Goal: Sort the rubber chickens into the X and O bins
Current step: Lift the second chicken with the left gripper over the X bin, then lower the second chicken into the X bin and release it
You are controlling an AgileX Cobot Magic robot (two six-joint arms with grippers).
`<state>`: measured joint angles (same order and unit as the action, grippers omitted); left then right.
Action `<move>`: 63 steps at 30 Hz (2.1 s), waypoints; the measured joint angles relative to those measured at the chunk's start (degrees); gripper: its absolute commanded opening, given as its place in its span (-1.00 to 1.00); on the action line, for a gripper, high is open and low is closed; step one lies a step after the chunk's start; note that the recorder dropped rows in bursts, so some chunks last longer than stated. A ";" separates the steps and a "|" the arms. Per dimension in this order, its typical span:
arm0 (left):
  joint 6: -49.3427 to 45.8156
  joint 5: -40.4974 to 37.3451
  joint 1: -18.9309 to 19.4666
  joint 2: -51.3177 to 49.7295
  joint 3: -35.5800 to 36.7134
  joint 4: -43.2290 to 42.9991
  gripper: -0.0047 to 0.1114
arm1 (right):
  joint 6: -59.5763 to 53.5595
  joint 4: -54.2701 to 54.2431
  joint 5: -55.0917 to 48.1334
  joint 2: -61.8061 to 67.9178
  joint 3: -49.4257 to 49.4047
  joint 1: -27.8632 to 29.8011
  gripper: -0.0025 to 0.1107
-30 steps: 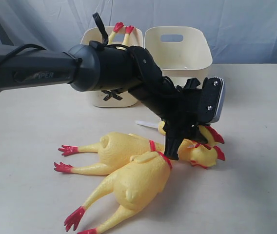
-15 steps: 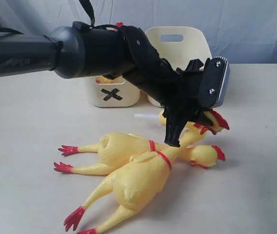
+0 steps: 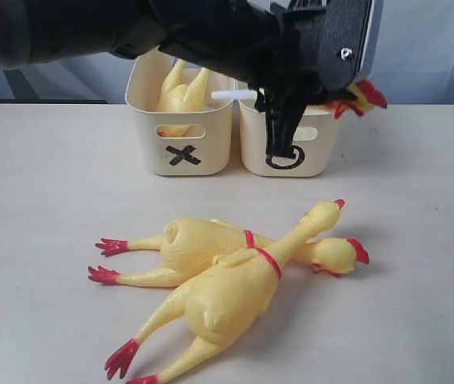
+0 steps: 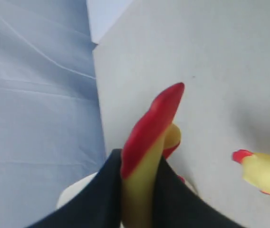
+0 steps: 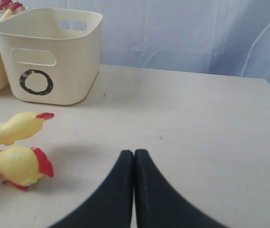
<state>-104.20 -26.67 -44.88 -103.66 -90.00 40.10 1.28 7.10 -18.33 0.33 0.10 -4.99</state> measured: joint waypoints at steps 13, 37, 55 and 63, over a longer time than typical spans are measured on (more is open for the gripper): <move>0.00 30.11 0.38 -0.89 0.00 11.15 -0.92 | 0.00 0.00 0.00 0.00 0.00 0.00 -0.94; 16.63 34.83 14.71 -8.57 0.00 26.12 -0.92 | 0.00 0.00 0.00 0.00 0.00 0.00 -0.94; 18.28 39.51 15.71 -15.61 -3.08 24.51 -0.08 | 0.00 0.00 0.00 0.00 0.00 0.00 -0.94; 18.28 42.94 15.69 -15.61 -3.17 25.82 0.10 | 0.00 0.00 0.00 0.00 0.00 0.00 -0.94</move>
<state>-85.92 16.27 -29.19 -119.27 -93.17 65.92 1.28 7.10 -18.33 0.33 0.10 -4.99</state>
